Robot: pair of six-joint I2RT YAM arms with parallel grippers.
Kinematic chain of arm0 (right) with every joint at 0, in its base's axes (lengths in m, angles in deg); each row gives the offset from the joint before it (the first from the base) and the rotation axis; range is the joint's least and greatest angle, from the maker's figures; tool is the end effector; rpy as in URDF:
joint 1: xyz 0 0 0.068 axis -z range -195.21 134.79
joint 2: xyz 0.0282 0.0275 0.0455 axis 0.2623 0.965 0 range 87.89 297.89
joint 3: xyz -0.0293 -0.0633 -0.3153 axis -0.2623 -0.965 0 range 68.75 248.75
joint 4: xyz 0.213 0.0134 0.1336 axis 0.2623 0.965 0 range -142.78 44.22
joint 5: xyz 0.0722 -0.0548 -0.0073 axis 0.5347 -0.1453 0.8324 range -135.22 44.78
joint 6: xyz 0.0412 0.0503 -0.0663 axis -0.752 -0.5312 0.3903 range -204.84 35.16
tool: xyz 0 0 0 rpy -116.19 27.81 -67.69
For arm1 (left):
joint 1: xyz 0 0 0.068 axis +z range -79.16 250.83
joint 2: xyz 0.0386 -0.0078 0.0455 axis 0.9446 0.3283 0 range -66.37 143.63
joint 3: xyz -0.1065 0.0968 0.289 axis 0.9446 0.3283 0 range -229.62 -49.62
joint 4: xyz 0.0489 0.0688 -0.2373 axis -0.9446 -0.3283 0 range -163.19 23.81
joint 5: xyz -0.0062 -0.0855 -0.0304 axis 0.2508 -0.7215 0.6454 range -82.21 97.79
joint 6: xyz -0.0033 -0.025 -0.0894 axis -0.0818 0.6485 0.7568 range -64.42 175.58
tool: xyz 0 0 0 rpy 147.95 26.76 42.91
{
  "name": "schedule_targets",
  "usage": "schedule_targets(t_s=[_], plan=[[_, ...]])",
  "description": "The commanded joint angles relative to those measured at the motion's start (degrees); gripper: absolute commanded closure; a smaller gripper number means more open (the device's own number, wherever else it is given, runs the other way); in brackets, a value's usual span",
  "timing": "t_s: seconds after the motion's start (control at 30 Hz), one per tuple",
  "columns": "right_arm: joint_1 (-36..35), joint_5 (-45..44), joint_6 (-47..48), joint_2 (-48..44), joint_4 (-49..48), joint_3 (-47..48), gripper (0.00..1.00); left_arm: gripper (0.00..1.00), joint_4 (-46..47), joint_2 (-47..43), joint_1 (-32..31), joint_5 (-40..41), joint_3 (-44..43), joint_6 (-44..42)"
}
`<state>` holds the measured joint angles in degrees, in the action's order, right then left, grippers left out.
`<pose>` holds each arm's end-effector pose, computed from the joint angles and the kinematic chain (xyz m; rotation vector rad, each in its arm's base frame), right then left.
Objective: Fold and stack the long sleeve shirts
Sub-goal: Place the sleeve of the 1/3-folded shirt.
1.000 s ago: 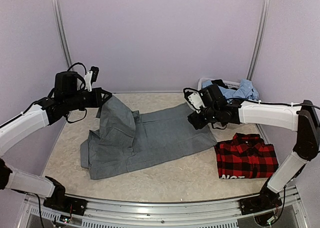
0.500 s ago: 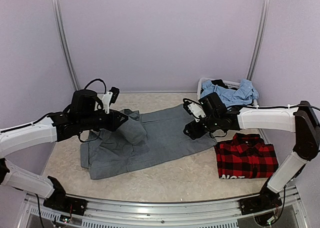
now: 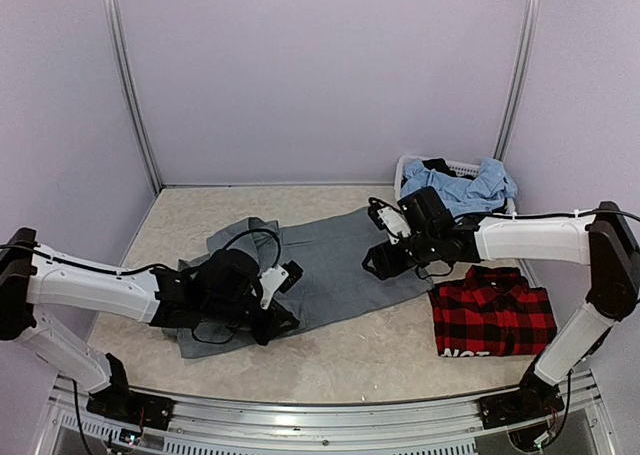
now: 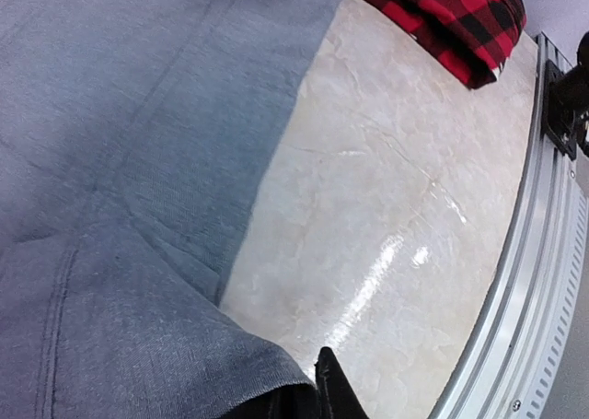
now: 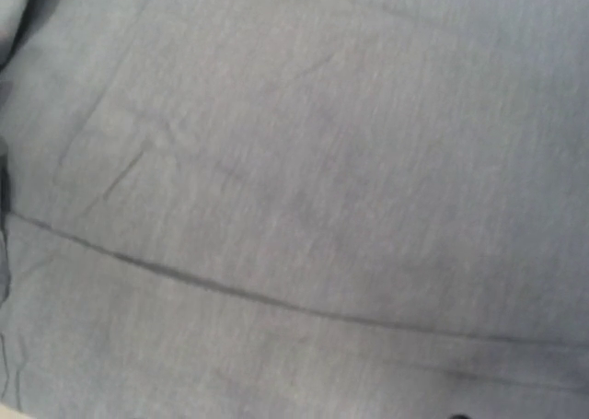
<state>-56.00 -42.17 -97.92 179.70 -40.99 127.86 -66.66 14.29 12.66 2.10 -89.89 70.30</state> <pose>0.2789 0.2466 0.2422 -0.6027 2.3306 0.5144 0.1540 -0.2640 0.2155 0.9402 2.2117 -0.7486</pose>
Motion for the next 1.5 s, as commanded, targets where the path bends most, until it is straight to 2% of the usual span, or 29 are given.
schedule_targets(t_s=[0.0, 0.2, 0.53, 0.83, 1.13, 1.2, 1.33, 1.47], plan=[[-0.1, 1.9, -2.6, -1.5, -1.2, -1.9, 0.32, 0.84, 0.6, 3.6, -3.7, -2.3, -1.4, -1.8], [-0.1, 1.8, -3.2, -2.0, -1.5, -3.3, 0.32, 0.68, -5.8, 6.6, -8.1, -1.9, -3.4, -2.7], [-0.7, 2.3, -4.9, -1.9, -2.4, -5.2, 0.32, 0.41, -7.8, 5.0, -11.5, 9.2, -2.5, -2.0], [-1.7, 1.9, -6.6, -3.4, -3.3, -7.8, 0.32, 0.02, -4.0, -3.9, -11.4, 15.7, 1.7, -2.7], [-2.9, 1.6, -6.8, -2.5, -3.5, -6.2, 0.32, 0.01, -0.6, -13.3, -9.8, 13.9, 5.9, -0.9], [-3.1, 1.6, -6.9, -2.3, -3.5, -5.9, 0.32, 0.01, -0.6, -13.4, -7.4, 12.6, 5.7, 1.6], [-3.4, 1.6, -6.7, -1.7, -3.5, -5.4, 0.32, 0.02, 0.0, -13.3, 1.8, 7.9, 6.9, 10.5], [-3.5, 1.9, -6.5, -1.0, -4.0, -5.3, 0.32, 0.07, -1.7, -14.3, 4.7, 11.0, 7.0, 16.8]])
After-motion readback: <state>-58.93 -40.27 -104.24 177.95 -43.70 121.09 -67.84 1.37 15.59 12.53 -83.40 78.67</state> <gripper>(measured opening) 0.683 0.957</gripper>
